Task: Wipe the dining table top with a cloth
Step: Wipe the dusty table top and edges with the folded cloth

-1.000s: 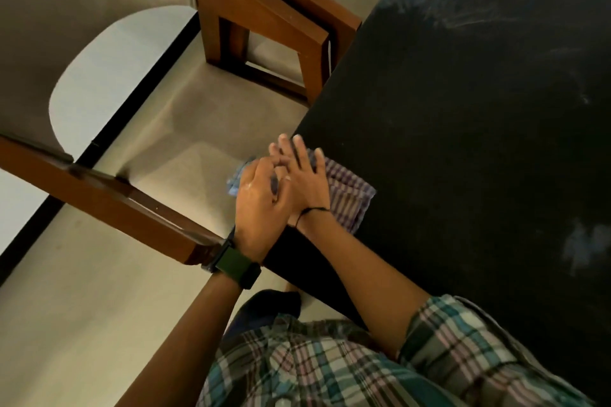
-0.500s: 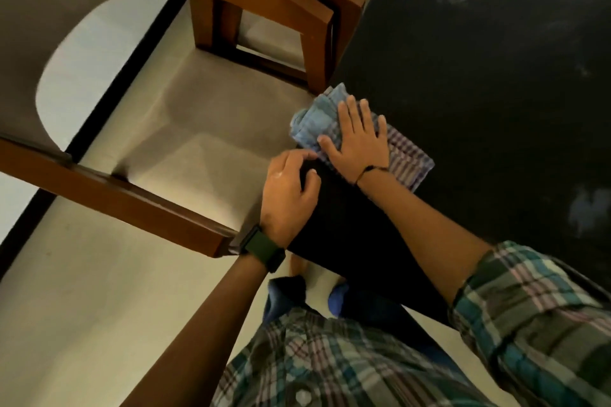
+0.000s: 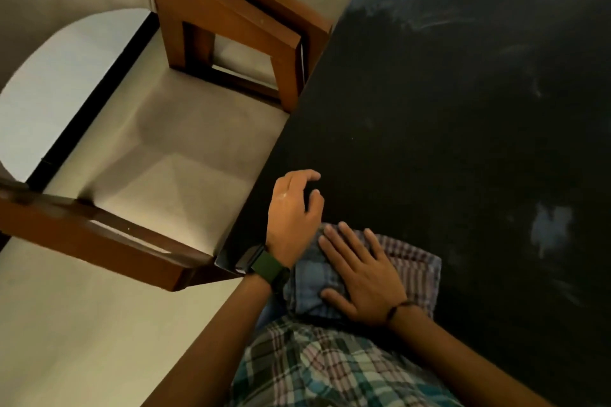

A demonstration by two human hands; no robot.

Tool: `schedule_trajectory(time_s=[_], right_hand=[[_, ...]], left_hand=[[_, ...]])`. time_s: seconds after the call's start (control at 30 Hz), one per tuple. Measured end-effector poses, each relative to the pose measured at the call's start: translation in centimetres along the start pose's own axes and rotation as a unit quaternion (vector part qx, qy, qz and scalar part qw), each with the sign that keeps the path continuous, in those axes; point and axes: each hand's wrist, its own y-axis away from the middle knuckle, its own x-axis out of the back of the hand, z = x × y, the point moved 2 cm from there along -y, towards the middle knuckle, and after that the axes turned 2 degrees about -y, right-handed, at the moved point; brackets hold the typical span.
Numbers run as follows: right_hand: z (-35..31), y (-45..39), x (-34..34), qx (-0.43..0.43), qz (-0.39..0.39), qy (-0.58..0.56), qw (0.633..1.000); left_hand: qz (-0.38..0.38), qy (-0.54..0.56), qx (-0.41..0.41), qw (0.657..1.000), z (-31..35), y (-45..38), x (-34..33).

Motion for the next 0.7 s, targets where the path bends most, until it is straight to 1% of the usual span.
schedule_trajectory(time_s=[0.1, 0.17, 0.37, 0.43, 0.5, 0.57, 0.63, 0.7], right_hand=[[2.0, -5.2, 2.4, 0.017, 0.004, -0.008, 1.000], [3.9, -9.3, 4.1, 0.007, -0.004, -0.015, 1.000], [9.8, -19.5, 8.3, 0.008, 0.054, 0.021, 0.998], [12.2, -23.3, 10.1, -0.010, 0.067, 0.037, 0.997], [15.2, -26.9, 11.9, -0.049, 0.092, 0.041, 0.994], [18.4, -29.8, 13.3, -0.093, 0.101, 0.023, 0.990], [20.3, -31.1, 14.0, -0.127, 0.100, 0.004, 0.987], [20.1, -30.7, 14.2, -0.136, 0.100, 0.004, 0.986]], left_hand=[[0.010, 0.012, 0.012, 1.000, 0.9, -0.6, -0.1], [0.023, 0.010, 0.016, 1.000, 1.2, -1.3, 0.1], [0.085, -0.004, 0.005, 0.996, 1.5, -3.1, 0.2], [0.076, -0.008, 0.021, 0.997, 1.6, -3.4, -0.4], [0.053, -0.006, 0.036, 0.998, 2.0, -3.4, -1.0], [0.036, -0.006, 0.042, 0.998, 2.4, -3.3, -1.7], [0.029, -0.007, 0.030, 0.999, 2.7, -3.4, -2.3], [0.024, -0.003, 0.020, 1.000, 3.1, -3.7, -2.6]])
